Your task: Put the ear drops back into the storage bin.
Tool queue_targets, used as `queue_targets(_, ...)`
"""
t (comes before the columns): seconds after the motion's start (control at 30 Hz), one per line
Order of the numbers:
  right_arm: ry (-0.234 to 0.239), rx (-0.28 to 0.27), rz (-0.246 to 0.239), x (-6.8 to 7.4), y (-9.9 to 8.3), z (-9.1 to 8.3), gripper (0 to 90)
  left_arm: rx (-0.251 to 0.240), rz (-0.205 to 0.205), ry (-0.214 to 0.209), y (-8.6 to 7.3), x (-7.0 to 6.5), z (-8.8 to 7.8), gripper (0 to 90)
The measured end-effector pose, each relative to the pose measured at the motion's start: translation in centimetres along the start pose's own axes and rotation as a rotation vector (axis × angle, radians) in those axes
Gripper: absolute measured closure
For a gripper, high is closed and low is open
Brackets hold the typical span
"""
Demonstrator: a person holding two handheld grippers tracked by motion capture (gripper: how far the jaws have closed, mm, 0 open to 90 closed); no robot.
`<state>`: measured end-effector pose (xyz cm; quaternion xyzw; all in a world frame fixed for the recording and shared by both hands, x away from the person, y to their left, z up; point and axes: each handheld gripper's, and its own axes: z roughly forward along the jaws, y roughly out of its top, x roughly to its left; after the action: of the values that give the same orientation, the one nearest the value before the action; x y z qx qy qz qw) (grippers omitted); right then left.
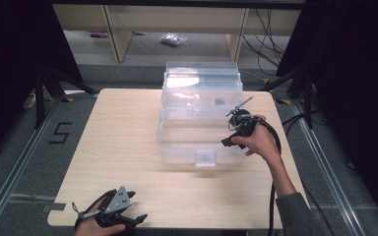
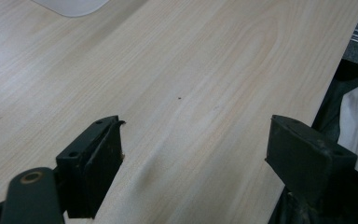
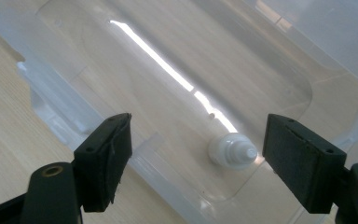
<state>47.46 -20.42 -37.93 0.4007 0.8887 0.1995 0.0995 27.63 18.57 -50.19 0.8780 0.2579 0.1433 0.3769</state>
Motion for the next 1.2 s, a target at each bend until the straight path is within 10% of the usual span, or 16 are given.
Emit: queue_targets(1.2, 0.056, -0.160, -0.031, 3.4, -4.4, -2.8, 23.1, 0.010, 0.002, -0.002, 0.0, 0.0, 0.1, 17.9)
